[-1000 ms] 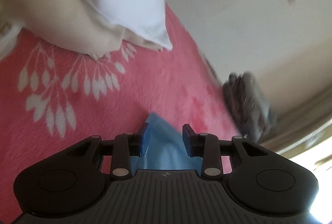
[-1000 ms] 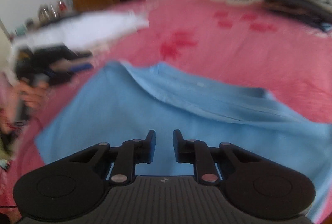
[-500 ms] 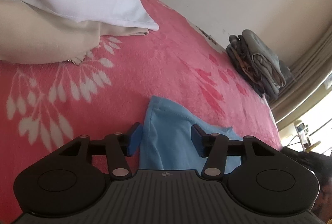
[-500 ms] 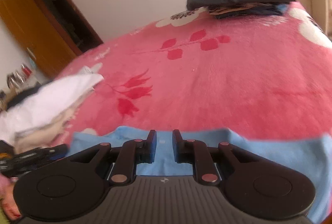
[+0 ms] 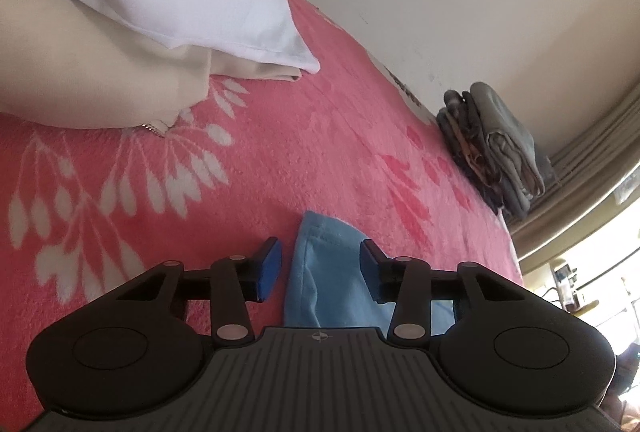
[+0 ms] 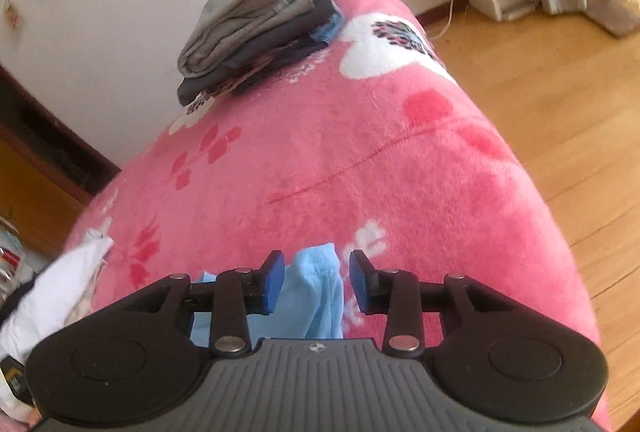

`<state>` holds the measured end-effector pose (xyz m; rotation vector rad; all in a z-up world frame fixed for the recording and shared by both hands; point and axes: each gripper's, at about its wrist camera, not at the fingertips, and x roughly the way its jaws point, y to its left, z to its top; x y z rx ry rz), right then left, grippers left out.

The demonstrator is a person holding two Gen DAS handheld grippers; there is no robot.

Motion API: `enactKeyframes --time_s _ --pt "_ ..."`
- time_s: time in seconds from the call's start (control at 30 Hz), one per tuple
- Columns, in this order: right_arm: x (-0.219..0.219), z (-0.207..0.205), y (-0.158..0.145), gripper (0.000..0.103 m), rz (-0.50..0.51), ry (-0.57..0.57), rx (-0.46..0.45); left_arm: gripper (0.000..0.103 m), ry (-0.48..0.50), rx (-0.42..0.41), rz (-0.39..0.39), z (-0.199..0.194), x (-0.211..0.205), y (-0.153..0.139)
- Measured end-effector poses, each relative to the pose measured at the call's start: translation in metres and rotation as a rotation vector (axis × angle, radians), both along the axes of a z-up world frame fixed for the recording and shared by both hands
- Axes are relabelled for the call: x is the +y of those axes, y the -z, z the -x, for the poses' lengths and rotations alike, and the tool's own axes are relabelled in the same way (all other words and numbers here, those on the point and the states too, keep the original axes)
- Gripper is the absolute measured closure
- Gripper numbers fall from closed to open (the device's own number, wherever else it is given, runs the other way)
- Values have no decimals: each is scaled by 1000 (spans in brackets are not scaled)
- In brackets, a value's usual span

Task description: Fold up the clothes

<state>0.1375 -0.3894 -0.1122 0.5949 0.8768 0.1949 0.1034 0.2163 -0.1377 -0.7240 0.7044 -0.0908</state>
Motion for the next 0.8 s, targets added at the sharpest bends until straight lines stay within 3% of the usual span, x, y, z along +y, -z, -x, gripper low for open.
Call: enactKeyframes --time_s 0.17,0.4,0.63,0.8 --pt "8 -16 14 64 -8 -30 43 62 -10 -10 3 3 2 -3" --pt "12 -10 13 70 17 -65 -9 61 -30 -45 16 8 13 -8" --pt "19 -6 12 79 76 -98 -28 60 34 -8 -123 -5 -6 -7" --pt "21 -6 11 89 87 -96 -44 60 45 -24 -149 -13 -13 -5"
